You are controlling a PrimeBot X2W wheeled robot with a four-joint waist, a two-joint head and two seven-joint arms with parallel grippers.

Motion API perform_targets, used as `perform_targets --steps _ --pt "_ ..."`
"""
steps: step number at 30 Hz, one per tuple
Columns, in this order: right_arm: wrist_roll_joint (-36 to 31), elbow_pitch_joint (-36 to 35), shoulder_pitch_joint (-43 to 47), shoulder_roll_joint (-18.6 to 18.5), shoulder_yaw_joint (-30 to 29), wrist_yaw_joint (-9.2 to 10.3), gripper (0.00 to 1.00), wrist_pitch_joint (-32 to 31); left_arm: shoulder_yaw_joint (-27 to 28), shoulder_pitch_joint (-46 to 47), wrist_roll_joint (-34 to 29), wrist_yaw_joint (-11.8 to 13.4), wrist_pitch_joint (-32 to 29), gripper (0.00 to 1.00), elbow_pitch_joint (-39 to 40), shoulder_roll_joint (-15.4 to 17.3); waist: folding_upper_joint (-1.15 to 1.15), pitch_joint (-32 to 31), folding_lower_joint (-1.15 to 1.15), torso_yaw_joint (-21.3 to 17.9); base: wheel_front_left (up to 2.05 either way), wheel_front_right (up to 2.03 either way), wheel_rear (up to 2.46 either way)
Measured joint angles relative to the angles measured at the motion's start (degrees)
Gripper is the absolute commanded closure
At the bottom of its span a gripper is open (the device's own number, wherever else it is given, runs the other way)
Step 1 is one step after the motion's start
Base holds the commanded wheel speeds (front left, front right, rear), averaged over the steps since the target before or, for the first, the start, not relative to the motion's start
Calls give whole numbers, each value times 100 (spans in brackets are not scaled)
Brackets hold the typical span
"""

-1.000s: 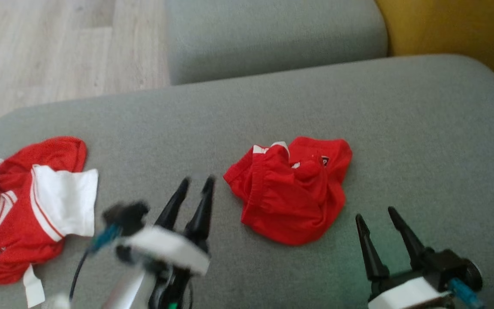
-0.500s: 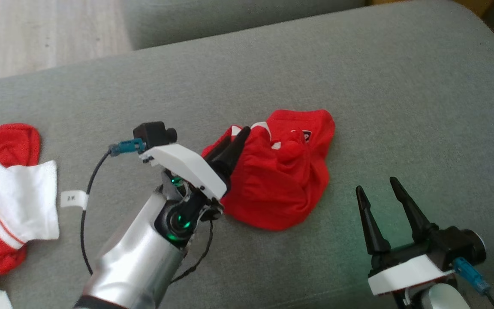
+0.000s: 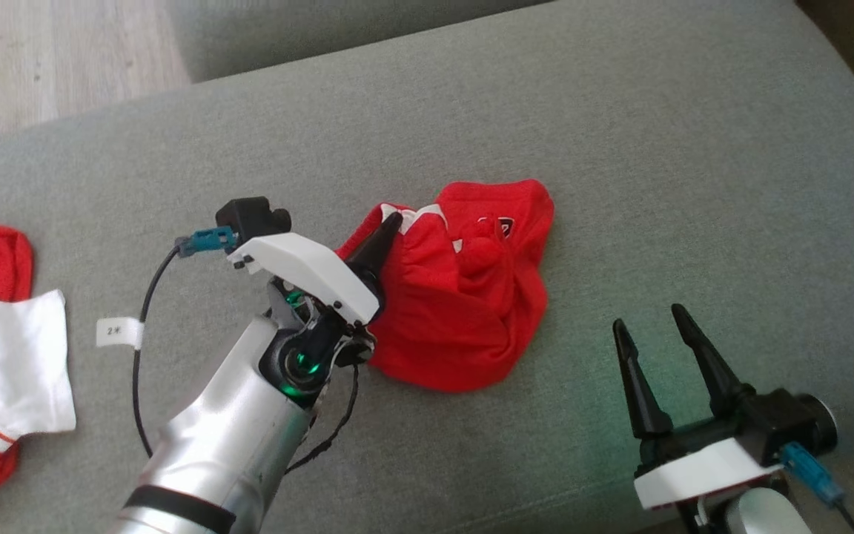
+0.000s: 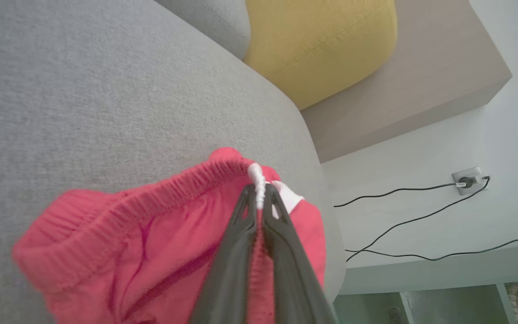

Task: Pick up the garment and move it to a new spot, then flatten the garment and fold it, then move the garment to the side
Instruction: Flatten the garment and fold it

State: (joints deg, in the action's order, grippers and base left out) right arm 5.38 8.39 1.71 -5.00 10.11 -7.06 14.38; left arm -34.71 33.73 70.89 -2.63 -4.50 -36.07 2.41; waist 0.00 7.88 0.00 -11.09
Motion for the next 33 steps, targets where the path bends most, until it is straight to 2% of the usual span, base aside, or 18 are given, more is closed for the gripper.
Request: perform_targets --steps 7,17,23,27,33 --pt "2 37 -1 11 120 0 0 0 -207 255 101 -250 146 100 140 0 0 -179 0 -219 0 0 0" --pt "13 59 14 85 245 0 0 0 -722 1896 688 -402 -96 100 1137 -27 0 -453 0 -847 0 0 0" --pt "19 31 71 104 164 0 0 0 -946 2543 668 -445 -154 100 1373 -59 0 -586 0 -1017 0 0 0" --pt "21 -40 174 127 105 0 0 0 -1045 2239 556 -414 -124 100 1397 186 0 -554 0 -936 0 0 0" --pt "185 -180 194 145 142 0 0 0 -1087 94 532 -138 376 100 1358 1240 0 -422 0 -603 0 0 0"
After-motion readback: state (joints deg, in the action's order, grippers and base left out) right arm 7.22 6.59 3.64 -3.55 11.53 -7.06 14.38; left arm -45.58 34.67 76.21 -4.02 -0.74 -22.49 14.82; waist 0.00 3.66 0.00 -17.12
